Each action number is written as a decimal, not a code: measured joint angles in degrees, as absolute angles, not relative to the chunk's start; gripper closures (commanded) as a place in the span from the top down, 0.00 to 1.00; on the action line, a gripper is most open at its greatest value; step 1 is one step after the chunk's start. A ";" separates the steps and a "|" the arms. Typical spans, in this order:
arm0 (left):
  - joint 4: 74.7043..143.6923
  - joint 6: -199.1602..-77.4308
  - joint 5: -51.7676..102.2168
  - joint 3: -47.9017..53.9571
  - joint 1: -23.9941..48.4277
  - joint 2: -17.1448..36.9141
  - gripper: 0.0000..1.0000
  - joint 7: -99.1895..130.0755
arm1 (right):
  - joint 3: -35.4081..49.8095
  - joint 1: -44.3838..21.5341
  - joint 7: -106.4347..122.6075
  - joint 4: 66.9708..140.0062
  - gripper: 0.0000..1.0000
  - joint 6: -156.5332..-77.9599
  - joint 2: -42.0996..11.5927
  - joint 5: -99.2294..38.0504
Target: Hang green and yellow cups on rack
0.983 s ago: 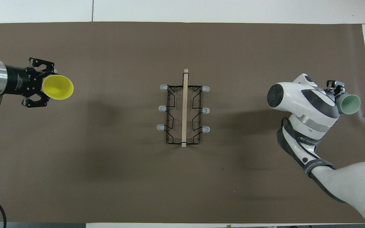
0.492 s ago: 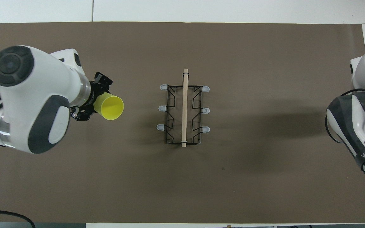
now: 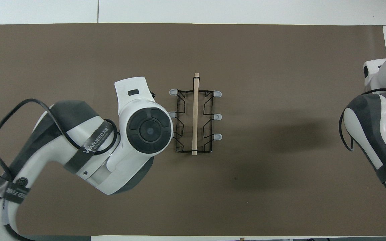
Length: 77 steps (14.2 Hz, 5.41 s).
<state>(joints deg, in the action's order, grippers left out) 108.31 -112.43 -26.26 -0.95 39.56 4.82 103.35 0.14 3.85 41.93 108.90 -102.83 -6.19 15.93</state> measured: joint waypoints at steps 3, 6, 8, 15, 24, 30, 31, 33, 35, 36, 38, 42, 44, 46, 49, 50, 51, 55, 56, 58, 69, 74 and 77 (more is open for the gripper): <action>108.97 -110.12 -32.69 -0.99 43.37 7.54 0.00 108.30 | 0.26 2.73 44.26 108.31 0.00 -97.48 0.49 0.99; 109.46 -108.33 -35.83 -1.02 46.33 8.65 0.00 110.92 | 0.12 4.44 49.14 109.11 0.00 -93.61 4.75 -15.18; 109.55 -107.59 -36.94 -1.02 48.03 9.10 0.00 113.11 | 0.04 6.43 54.46 111.16 0.00 -93.50 5.84 -27.25; 109.45 -106.89 -37.48 -0.96 52.38 9.26 0.14 117.48 | -0.27 9.29 66.94 121.33 0.00 -96.07 8.43 -58.59; 108.20 -107.00 -31.60 -1.20 52.26 6.52 1.00 111.31 | -0.15 2.82 94.03 137.03 0.00 -102.70 7.65 -93.95; 108.24 -107.14 -21.40 -1.73 41.67 2.63 1.00 80.25 | 0.30 -13.97 108.71 140.75 0.00 -118.28 8.64 -110.86; 108.24 -107.28 -18.96 -1.80 39.02 2.07 1.00 73.21 | 0.29 -14.72 111.58 141.80 0.00 -118.60 8.87 -112.77; 108.24 -107.78 -13.63 -1.92 33.47 1.09 1.00 59.76 | 0.28 -15.50 117.18 143.37 0.00 -119.15 8.86 -115.59; 108.25 -108.64 -8.93 -2.05 27.51 0.42 1.00 45.84 | 0.26 -16.00 121.91 144.35 0.00 -119.30 8.03 -118.71; 108.24 -108.84 -7.00 -2.09 24.50 0.26 1.00 39.16 | 0.27 -16.46 123.65 144.59 0.00 -119.28 7.29 -119.80; 108.21 -109.35 -2.90 -2.18 18.66 0.11 1.00 26.85 | 0.27 -17.43 126.11 144.81 0.00 -118.99 5.49 -121.53; 106.76 -109.11 1.04 -2.38 8.98 -0.01 1.00 9.58 | 0.28 -19.29 128.31 145.08 0.00 -118.40 2.67 -123.22; 104.41 -106.19 1.25 -2.46 6.93 -0.17 1.00 5.76 | 0.28 -19.51 130.27 145.19 0.00 -118.24 1.86 -125.29; 101.26 -101.55 1.26 -2.48 5.98 -0.49 1.00 3.31 | 0.27 -20.02 132.35 145.57 0.00 -117.20 0.74 -126.40; 97.10 -95.75 1.31 -2.53 4.69 -0.91 1.00 0.20 | 0.27 -20.67 135.20 145.93 0.00 -115.58 -1.63 -127.71; 95.74 -94.15 1.58 -2.54 4.05 -0.92 1.00 -0.70 | 0.26 -20.67 135.66 145.95 0.00 -115.32 -2.20 -127.97; 94.53 -92.84 1.90 -2.55 3.39 -0.92 1.00 -1.45 | 0.23 -20.66 135.80 145.97 0.07 -115.16 -2.58 -128.05; 91.54 -89.49 2.31 -2.58 2.06 -0.87 1.00 -2.52 | 0.20 -20.64 135.82 146.65 1.00 -115.12 -2.81 -128.09; 90.80 -88.23 2.42 -2.53 2.07 -0.81 1.00 -2.54 | 0.14 -20.55 135.82 147.03 1.00 -114.86 -2.81 -128.09; 90.08 -86.83 2.54 -2.30 2.07 -0.77 1.00 -2.88 | 0.02 -19.40 135.82 147.58 1.00 -114.19 -2.81 -128.09; 90.04 -85.92 2.62 -2.02 2.18 -0.74 1.00 -4.22 | -0.64 13.70 111.79 138.65 1.00 -101.70 -2.51 -83.22; 90.04 -85.98 1.96 -1.94 2.20 -0.75 1.00 -4.22 | -0.55 17.05 94.07 124.40 1.00 -101.54 -2.48 -59.63; 90.10 -86.52 1.88 -1.85 2.24 -0.75 1.00 -4.22 | -0.28 16.24 86.49 118.24 1.00 -101.86 -2.79 -49.48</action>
